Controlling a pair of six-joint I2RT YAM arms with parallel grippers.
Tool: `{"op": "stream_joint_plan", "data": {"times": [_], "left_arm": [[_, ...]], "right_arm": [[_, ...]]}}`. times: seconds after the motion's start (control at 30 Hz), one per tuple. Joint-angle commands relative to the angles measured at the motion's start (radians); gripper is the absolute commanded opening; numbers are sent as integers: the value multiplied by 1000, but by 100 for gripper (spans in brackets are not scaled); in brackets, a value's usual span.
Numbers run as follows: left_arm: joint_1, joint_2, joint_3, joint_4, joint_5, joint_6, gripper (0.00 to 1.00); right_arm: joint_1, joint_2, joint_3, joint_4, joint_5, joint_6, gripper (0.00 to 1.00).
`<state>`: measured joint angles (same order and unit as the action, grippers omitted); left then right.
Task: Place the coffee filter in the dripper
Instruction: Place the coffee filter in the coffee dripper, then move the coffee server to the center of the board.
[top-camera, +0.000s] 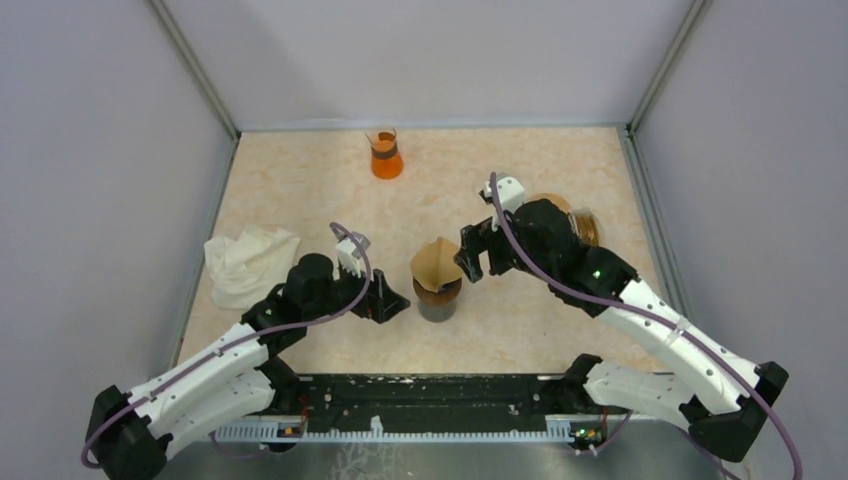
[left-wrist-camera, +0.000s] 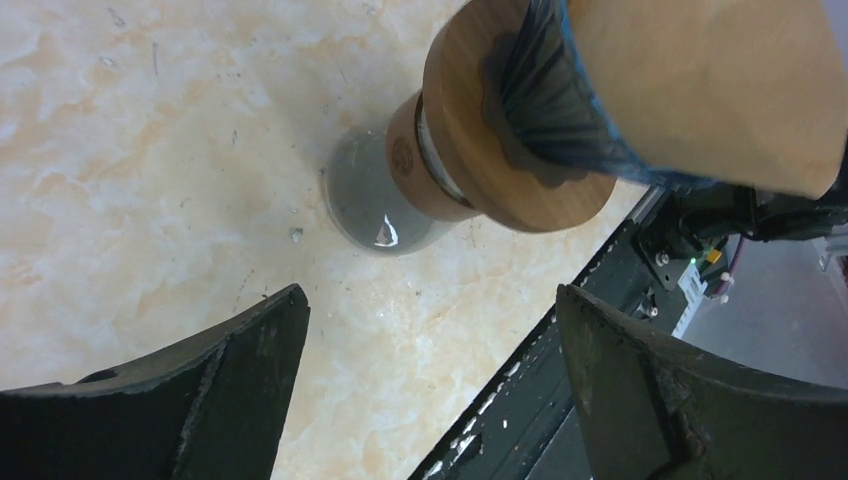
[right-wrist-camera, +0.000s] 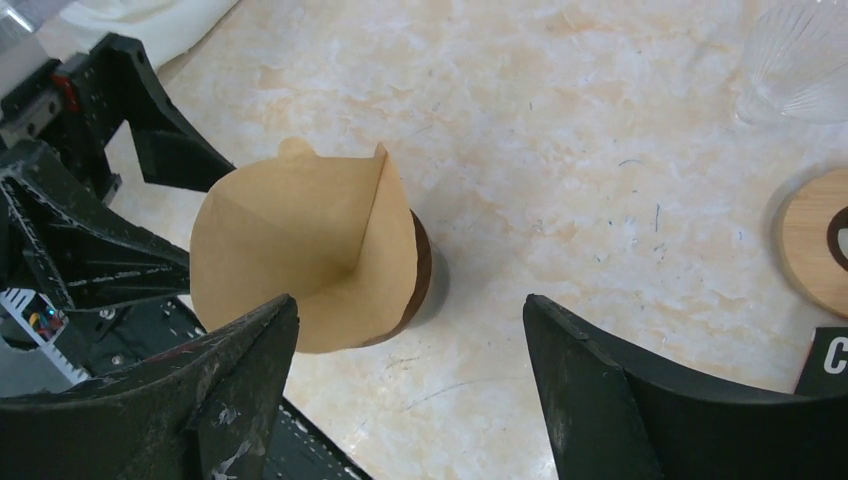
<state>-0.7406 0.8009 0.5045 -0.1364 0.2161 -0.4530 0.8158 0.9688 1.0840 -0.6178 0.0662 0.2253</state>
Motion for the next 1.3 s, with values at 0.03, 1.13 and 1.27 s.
{"op": "stream_joint_plan", "data": {"times": [0.03, 1.13, 1.27], "left_arm": [[-38, -53, -131, 276, -9, 4, 98], [-249, 619, -322, 1315, -217, 300, 82], [-249, 689, -300, 1371, -273, 284, 75]], "right_arm": [[5, -101, -47, 132, 25, -38, 85], [5, -150, -117, 168, 72, -59, 88], [5, -145, -108, 164, 80, -60, 88]]}}
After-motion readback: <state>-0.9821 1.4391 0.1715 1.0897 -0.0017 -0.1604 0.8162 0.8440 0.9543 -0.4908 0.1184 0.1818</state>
